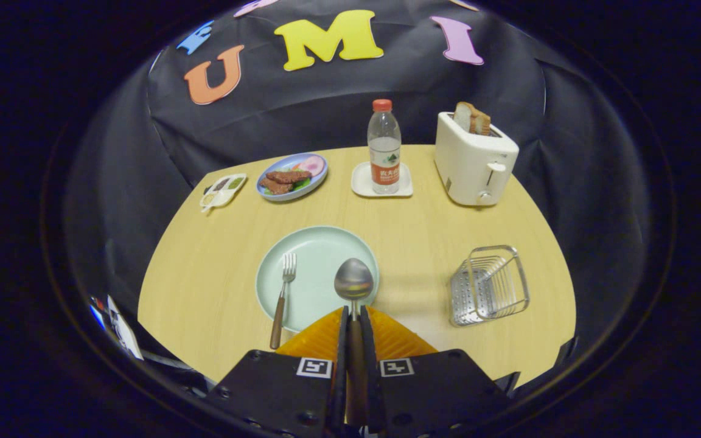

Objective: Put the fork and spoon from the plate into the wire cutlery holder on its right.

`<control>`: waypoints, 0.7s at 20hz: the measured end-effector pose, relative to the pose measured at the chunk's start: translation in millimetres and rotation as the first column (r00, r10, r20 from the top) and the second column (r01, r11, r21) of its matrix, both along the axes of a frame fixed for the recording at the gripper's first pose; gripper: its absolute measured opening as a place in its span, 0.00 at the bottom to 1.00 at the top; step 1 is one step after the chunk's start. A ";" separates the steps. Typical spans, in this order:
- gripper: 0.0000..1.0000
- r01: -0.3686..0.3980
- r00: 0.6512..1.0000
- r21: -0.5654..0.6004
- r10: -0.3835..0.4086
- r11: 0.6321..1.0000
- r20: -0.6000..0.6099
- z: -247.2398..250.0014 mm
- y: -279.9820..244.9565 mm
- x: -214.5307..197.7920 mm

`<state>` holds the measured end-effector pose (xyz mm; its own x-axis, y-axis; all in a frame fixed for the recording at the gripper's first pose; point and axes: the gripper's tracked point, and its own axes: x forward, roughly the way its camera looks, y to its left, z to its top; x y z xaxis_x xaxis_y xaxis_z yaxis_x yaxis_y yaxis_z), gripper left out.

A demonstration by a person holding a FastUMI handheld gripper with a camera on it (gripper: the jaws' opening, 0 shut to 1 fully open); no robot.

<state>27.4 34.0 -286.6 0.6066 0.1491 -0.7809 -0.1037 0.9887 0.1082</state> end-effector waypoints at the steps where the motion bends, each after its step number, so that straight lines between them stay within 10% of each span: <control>1: 0.14 0.004 1.000 -0.002 -0.004 1.000 0.004 8.6 -12.2 -1.0; 14: 0.14 0.067 0.995 -0.099 -0.074 0.993 -0.069 10.0 -147.1 -5.0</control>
